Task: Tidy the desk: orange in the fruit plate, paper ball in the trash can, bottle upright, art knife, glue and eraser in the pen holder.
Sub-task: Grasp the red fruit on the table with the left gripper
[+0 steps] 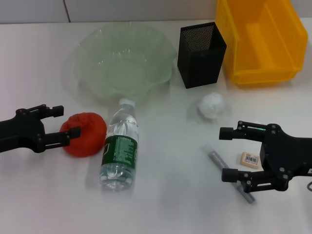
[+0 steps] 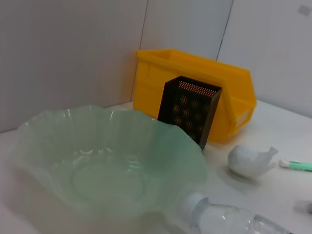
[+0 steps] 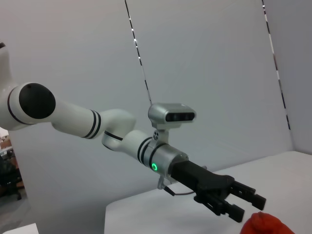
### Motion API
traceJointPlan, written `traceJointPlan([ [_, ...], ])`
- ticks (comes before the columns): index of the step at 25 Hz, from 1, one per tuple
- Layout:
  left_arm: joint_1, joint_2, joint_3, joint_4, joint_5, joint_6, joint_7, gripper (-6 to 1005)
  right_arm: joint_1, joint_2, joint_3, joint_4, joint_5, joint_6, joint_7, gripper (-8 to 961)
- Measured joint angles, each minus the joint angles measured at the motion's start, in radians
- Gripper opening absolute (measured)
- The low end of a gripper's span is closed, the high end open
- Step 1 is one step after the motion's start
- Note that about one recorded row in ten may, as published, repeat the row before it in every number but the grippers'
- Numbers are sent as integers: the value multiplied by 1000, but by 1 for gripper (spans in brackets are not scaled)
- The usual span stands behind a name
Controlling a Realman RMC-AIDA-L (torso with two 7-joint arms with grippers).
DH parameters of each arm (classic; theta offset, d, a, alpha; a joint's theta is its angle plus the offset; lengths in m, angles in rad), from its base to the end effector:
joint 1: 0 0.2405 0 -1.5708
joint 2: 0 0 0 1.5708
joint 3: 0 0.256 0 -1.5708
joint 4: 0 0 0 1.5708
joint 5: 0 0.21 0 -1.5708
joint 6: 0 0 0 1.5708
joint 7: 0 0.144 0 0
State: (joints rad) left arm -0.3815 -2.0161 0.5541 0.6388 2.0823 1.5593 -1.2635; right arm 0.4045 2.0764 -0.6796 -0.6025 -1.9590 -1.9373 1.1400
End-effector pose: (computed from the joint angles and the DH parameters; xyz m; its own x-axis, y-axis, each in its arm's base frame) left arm -0.3358 0.2892 0.0327 0.7951 0.3866 0.4673 0.5465 -0.7908 -0.2757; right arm 0.2659 0.2518 0.0035 0.7365 -0.2131 -0.6420 -0.2420 -0.9693 0.0441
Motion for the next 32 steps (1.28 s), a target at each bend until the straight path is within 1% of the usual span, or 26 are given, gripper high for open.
traceJointPlan([
  [2, 0, 0, 0, 0, 0, 0, 0, 810, 4, -2, 0, 6, 0, 0, -2, 850],
  [3, -1, -5, 13, -1, 1, -17, 1, 809, 7, -4, 0, 6, 1, -1, -2, 850],
  [5, -7, -8, 41, -1, 1, -36, -5, 809, 13, -6, 0, 6, 2, -5, -2, 849],
  [6, -7, -8, 41, -1, 1, -36, -5, 808, 15, -6, -1, 6, 1, -5, -2, 849],
  [8, -12, -23, 63, -1, 2, -75, -8, 807, 16, -6, -4, 6, 0, -3, -2, 849],
  [11, -13, -26, 65, -1, 4, -82, -8, 806, 18, -6, -5, 6, 0, -1, -4, 849],
  [13, -17, -41, 73, 3, 15, -117, -7, 805, 18, -5, -5, 6, 0, -1, -4, 849],
  [15, -20, -44, 73, 5, 15, -122, -9, 805, 14, -4, -3, 6, 0, -2, -4, 849],
  [18, -24, -43, 73, 2, 14, -116, -13, 803, 10, -3, -1, 6, 0, -1, -4, 849],
  [20, -25, -43, 73, 2, 14, -115, -13, 803, 11, -4, 0, 5, 3, 0, -2, 849],
  [21, -29, -42, 73, 7, 15, -115, -14, 802, 18, -9, 3, -1, 7, -16, 17, 849],
  [24, -37, -37, 73, 4, 15, -108, -17, 801, 20, -12, 13, -14, 8, -42, 35, 849],
  [26, -39, -39, 73, 3, 16, -116, -11, 542, 18, -12, 23, -14, 8, -43, 31, 849],
  [32, -37, -44, 73, 8, 10, -108, -9, 300, 16, -12, 33, -14, 9, -45, 27, 849],
])
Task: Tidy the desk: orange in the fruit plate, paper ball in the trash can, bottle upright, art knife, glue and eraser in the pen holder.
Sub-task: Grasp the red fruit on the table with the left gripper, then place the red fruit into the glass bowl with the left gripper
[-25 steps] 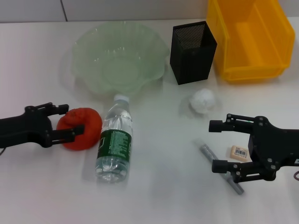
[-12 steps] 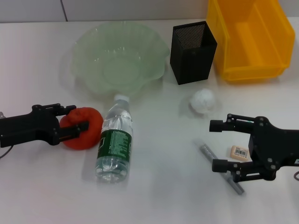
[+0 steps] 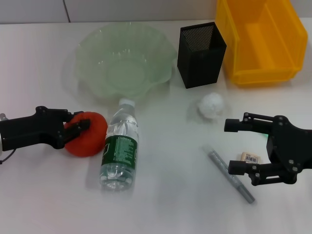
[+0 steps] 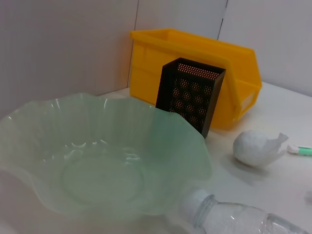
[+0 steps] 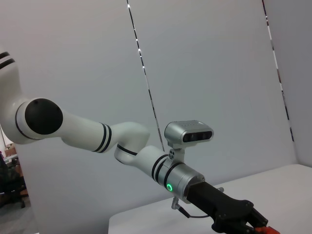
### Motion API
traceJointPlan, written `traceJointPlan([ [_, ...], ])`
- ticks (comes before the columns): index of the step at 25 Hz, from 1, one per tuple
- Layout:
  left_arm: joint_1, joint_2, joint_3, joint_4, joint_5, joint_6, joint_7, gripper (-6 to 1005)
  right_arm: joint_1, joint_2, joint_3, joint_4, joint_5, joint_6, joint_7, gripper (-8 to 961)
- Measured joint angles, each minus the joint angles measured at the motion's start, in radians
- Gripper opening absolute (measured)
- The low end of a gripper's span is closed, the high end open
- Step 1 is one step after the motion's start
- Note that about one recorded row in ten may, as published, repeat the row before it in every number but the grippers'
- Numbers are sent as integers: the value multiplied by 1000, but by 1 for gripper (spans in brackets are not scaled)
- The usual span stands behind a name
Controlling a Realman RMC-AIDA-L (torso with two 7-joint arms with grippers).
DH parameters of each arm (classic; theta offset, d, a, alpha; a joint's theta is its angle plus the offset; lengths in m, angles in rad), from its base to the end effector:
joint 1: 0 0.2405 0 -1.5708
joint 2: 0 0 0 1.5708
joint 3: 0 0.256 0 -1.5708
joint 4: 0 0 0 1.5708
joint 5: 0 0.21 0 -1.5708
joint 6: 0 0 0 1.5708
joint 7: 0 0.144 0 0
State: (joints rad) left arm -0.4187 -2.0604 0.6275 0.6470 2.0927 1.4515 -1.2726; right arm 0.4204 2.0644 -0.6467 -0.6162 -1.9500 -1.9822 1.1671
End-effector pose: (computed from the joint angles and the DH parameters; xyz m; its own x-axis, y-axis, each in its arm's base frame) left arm -0.3239 0.3054 0.0076 0.8252 0.3848 0.4136 0.5209 -0.8015 -0.2936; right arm 0.2614 0.2559 0.0157 0.7209 -0.2019 -0.6629 -0.2280 -0.9725 0.0481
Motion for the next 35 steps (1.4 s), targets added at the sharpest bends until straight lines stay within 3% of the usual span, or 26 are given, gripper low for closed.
traceJointPlan([
  [7, 2, 0, -6, 0, -5, 8, 1, 199, -4, 0, 12, 3, 0, 7, -4, 849],
  [13, 5, 13, -32, 5, -84, 93, -7, 163, -4, 1, 40, 6, 0, 7, -5, 850],
  [19, -35, 38, -68, 40, -277, 163, -82, 164, -8, 5, 111, 15, 0, 18, -12, 850],
  [22, -134, 34, -60, 28, -316, 41, -142, 164, -7, 7, 130, 32, 0, 37, -13, 850],
  [23, -134, 34, -60, 28, -316, 41, -142, 164, -7, 7, 130, 32, 0, 37, -13, 850],
  [26, -201, 12, -30, 5, -286, -113, -159, 165, -5, 7, 132, 48, 0, 62, -13, 850],
  [29, -238, -6, 44, -8, -252, -278, -211, 192, -8, 10, 132, 58, 0, 86, -15, 850],
  [32, -257, -10, 129, -34, -255, -387, -232, 232, -9, 11, 130, 73, 0, 107, -18, 850],
  [35, -262, -12, 140, -36, -261, -399, -229, 272, -6, 11, 127, 82, 0, 122, -20, 850],
])
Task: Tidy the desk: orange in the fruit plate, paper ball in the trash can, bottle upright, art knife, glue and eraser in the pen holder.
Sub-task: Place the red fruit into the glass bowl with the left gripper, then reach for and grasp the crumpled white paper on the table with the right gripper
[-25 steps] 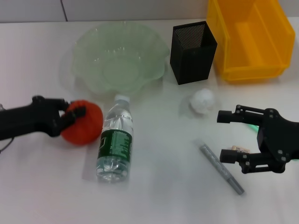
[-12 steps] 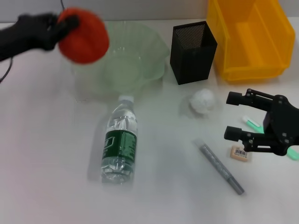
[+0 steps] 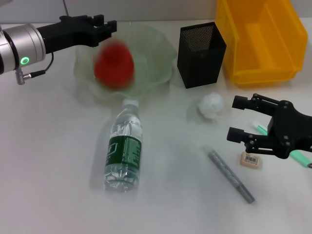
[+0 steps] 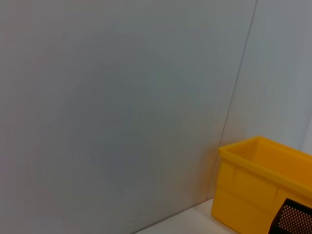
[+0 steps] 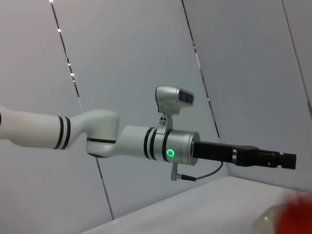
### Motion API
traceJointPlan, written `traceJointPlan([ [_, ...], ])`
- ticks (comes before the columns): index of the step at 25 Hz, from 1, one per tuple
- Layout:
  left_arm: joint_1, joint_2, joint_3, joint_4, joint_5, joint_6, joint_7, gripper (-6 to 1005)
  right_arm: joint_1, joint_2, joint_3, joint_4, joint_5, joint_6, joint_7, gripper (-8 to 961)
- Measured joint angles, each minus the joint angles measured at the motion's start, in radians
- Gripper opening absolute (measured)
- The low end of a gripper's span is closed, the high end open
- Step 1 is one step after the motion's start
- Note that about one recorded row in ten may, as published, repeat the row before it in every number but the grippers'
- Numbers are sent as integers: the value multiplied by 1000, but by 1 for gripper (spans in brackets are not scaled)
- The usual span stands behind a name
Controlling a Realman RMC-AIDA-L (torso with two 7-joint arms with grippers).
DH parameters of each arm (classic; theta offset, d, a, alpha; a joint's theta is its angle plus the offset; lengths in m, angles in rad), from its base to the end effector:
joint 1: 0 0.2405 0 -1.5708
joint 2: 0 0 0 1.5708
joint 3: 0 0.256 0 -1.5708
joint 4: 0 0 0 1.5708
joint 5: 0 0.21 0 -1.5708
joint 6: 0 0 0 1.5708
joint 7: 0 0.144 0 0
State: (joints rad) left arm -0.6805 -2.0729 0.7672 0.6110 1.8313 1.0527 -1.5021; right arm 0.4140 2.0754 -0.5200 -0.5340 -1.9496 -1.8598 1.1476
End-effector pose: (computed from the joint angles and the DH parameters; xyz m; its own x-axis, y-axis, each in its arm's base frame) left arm -0.2353 0.4229 0.0091 0.7384 0.3388 0.5830 0.6258 -0.6664 -0.4053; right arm 0.2773 0.2662 0.0100 0.6605 -0.2336 -0.7136 -0.3899 -0.9189 -0.0601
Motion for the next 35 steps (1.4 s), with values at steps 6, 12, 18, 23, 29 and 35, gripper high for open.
traceJointPlan([
  [6, 16, 3, 1, -1, -67, 46, -7, 517, 11, 0, 5, 14, 0, 6, -9, 850],
  [12, 99, 35, -13, 34, -104, 328, -28, 646, 19, -16, 10, -20, 0, 23, 51, 850],
  [18, 206, 92, -4, 38, -82, 588, 30, 770, 14, -31, 12, -151, -5, 34, 203, 850],
  [23, 290, 106, -4, 36, -22, 615, 99, 833, 30, -29, 1, -380, -40, 34, 429, 850],
  [29, 335, 116, -14, 29, -14, 604, 103, 829, 76, -23, -71, -686, -162, 19, 753, 850],
  [35, 347, 117, -20, 26, -14, 594, 103, 828, 140, -11, -250, -822, -354, 25, 971, 850],
])
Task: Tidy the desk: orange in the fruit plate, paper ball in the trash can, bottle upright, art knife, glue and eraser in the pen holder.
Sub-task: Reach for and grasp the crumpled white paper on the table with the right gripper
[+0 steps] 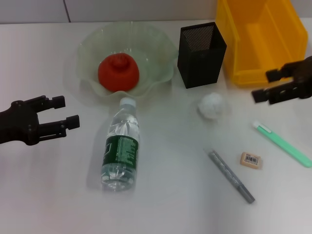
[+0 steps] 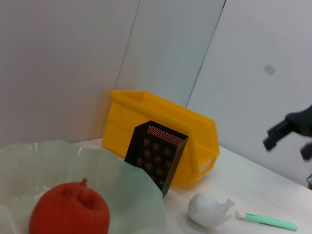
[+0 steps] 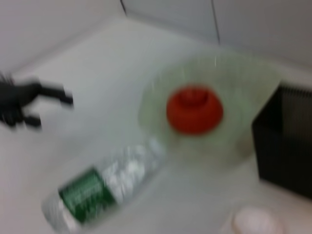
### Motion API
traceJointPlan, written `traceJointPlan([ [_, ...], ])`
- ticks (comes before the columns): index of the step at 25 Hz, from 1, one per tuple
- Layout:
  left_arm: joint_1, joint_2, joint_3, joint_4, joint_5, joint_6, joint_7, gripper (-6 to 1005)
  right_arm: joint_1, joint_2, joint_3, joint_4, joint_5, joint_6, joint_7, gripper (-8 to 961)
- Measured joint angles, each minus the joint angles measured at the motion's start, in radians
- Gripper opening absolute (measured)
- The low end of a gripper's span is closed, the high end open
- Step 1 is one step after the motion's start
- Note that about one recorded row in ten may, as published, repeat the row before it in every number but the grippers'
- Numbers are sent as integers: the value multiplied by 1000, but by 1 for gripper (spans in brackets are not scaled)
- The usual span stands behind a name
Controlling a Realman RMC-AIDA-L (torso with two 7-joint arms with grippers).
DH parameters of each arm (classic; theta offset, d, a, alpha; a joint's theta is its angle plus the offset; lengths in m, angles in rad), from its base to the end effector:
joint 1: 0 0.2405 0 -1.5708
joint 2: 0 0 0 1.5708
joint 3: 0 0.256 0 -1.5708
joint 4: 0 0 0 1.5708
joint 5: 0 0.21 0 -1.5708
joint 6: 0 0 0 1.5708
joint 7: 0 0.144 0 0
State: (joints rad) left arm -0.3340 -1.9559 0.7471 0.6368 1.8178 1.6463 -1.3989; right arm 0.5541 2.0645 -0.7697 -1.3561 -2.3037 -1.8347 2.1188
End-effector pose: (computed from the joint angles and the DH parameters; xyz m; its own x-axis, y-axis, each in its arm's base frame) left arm -0.3189 0.2837 0.0500 0.7039 0.4145 0.5768 0.5863 -0.7975 -0.1425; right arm 0.2078 0.3375 0.0894 0.8064 -0.5655 -0.1730 -0.5912 -0.7766 -0.2176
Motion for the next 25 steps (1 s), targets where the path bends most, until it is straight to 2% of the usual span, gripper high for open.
traceJointPlan([
  [2, 3, -5, 0, -1, 4, -12, 1, 828, 33, 14, -92, -10, -94, 27, 67, 851],
  [3, 3, -5, 0, -1, 4, -12, 1, 828, 33, 14, -92, -10, -94, 27, 67, 851],
  [5, 7, -12, 0, -3, 15, -26, 7, 828, 46, 17, -202, 13, -148, 108, 148, 851],
  [6, 7, -12, 0, -3, 15, -26, 7, 828, 46, 17, -202, 13, -148, 108, 148, 851],
  [7, 9, -12, 0, -3, 17, -32, 9, 828, 45, 18, -278, 35, -167, 174, 189, 851],
  [8, 9, -12, 0, -3, 17, -32, 9, 828, 45, 18, -278, 35, -167, 174, 189, 851],
  [12, 11, -16, 0, -3, 17, -36, 9, 828, 44, 21, -433, 93, -171, 326, 240, 851],
  [17, 13, -18, 0, -3, 17, -37, 9, 828, 48, 22, -501, 111, -172, 446, 257, 851],
  [25, 10, -12, 0, -2, 13, -32, 7, 827, 90, 20, -529, 185, -174, 540, 259, 851],
])
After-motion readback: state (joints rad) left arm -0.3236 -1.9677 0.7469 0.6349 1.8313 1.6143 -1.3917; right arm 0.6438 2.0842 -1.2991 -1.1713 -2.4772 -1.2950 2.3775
